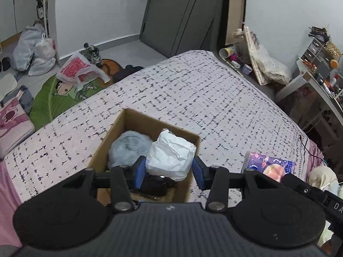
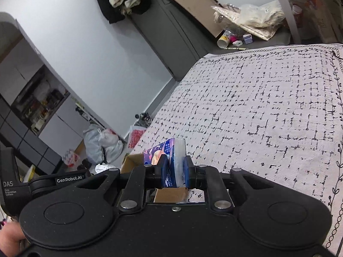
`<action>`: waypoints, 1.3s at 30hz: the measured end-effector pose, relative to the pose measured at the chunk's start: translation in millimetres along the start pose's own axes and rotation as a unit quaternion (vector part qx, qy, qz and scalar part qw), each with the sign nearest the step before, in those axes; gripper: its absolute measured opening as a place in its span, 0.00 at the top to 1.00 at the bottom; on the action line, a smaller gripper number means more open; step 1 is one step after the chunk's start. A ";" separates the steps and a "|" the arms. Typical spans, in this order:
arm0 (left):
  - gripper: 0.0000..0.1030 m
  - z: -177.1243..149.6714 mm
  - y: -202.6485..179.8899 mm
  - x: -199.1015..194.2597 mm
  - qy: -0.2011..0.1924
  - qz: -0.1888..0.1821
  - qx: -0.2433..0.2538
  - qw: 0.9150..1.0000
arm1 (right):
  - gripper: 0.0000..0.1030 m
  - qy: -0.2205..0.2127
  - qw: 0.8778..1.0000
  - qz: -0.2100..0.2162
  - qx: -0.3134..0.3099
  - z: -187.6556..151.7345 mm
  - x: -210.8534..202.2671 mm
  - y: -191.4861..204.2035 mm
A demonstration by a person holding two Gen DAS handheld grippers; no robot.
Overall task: Organize soft objects
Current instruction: 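Carry the white tissue with the left tool to the box while the right tool carries the tissue pack, then open the left tool over the box while the right tool lowers and releases the tissue pack inside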
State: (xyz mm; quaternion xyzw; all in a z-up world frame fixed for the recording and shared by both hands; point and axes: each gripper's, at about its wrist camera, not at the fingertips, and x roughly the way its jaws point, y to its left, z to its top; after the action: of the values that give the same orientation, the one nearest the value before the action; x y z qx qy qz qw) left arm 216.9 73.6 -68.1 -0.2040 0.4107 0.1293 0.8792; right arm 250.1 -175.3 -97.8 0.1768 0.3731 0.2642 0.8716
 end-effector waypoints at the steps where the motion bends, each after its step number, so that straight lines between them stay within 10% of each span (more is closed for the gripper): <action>1: 0.56 0.3 3.3 2.0 0.002 0.000 -0.002 1.000 | 0.84 0.002 1.000 -0.002 -0.002 -0.7 2.7 2.2; 20: 0.49 -9.6 33.3 52.7 0.075 -0.011 -0.005 0.997 | 0.84 0.019 0.999 -0.015 -0.029 -8.7 50.5 28.1; 39: 0.43 10.0 57.5 61.1 0.058 -0.023 -0.017 0.998 | 0.82 0.020 1.000 -0.019 -0.007 -15.4 88.5 33.3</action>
State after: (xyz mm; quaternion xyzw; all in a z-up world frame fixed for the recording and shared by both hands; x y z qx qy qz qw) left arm 239.3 132.7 -124.2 -0.2357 0.4542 0.1043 0.8528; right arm 279.2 -94.5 -140.4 0.1581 0.3918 0.2541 0.8700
